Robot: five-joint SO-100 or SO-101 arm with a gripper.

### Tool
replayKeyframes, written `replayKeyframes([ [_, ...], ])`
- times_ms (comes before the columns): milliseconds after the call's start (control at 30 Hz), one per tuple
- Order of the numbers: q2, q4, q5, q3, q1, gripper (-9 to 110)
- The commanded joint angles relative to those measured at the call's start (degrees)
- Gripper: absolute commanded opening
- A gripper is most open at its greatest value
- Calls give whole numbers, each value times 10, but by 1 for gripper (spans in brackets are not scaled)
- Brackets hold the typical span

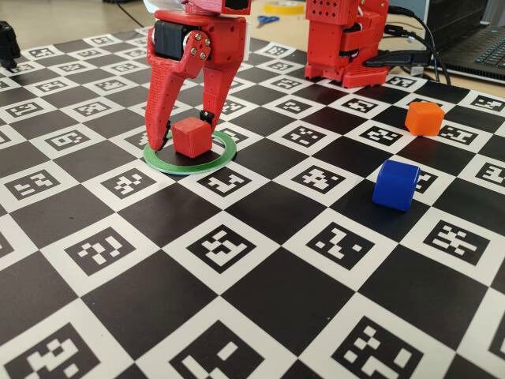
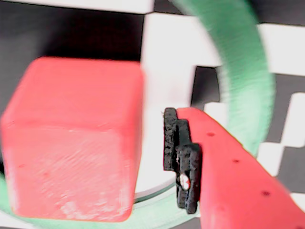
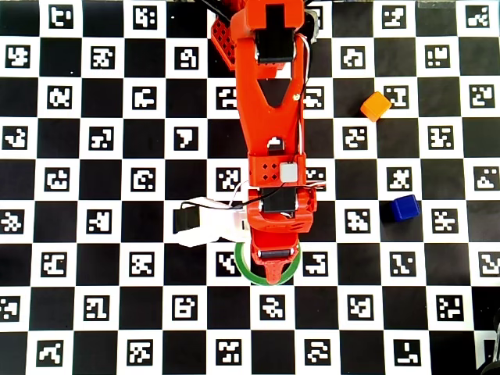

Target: Grab the red cube then put it in the green circle then put the blue cube on top and finally the orange cube on top

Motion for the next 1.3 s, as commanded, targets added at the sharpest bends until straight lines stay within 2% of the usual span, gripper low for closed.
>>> replayKeyframes([
  [0,75,13,8,-5,3,45],
  [267,173,62,27,8,5,45],
  [633,277,153,120,22,-21,44],
  [1000,352,181,96,49,-98,44],
  [1267,352,181,134,28,-196,44],
])
